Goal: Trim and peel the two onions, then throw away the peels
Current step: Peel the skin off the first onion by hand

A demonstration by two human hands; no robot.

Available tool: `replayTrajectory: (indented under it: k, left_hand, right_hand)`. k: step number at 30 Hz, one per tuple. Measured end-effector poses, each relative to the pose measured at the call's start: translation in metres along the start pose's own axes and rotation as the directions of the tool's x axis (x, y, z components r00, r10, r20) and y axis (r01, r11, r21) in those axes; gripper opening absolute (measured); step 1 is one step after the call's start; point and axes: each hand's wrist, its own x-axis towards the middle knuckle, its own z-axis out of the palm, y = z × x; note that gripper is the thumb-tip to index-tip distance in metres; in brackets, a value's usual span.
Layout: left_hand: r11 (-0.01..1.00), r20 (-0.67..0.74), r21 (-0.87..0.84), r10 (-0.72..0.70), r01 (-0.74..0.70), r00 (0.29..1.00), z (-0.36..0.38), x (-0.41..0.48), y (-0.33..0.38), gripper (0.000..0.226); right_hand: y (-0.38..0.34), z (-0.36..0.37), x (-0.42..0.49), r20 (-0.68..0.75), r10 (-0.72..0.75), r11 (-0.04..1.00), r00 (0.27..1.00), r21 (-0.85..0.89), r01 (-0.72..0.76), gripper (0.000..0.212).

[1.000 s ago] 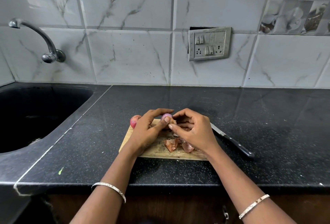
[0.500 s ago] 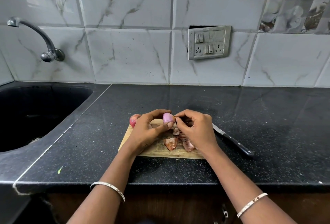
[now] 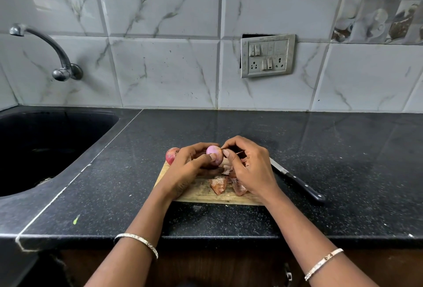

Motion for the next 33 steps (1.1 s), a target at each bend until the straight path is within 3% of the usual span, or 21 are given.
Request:
replayTrajectory:
  k: [7, 13, 18, 22, 26, 33]
  left_hand:
    - [0.999, 0.025, 0.005, -0.035, 0.035, 0.999, -0.0009, 0.0034, -0.0027, 0.025]
    - [0.998, 0.036, 0.000, -0.058, 0.058, 0.998, 0.0002, 0.0031, -0.0015, 0.029]
    - [0.997, 0.037, 0.002, -0.076, 0.076, 0.996, -0.0001, 0.0029, -0.0015, 0.029]
    - [0.998, 0.026, -0.010, -0.067, 0.067, 0.997, -0.0010, 0.0043, -0.0031, 0.030]
    - [0.999, 0.021, 0.004, -0.036, 0.036, 0.999, -0.0027, 0.0058, -0.0057, 0.026]
    - [0.999, 0.029, 0.028, -0.024, 0.024, 0.999, -0.0015, 0.0068, -0.0062, 0.024]
  right_hand:
    - [0.0030, 0.0008, 0.0018, 0.054, 0.035, 0.998, 0.998, 0.043, -0.037, 0.015]
    - [0.0065, 0.0014, 0.0042, 0.188, 0.113, 0.972, 0.976, 0.181, -0.147, 0.021]
    - [0.0080, 0.0018, 0.0041, 0.245, 0.131, 0.952, 0.961, 0.239, -0.190, 0.015]
    - [0.0035, -0.0002, 0.0029, 0.251, 0.155, 0.933, 0.955, 0.280, -0.225, 0.010]
    - [0.0039, -0.0007, 0.0019, 0.231, 0.138, 0.936, 0.963, 0.289, -0.203, 0.026]
    - [0.0074, 0.0039, 0.0034, 0.148, 0.124, 0.952, 0.981, 0.260, -0.160, 0.017]
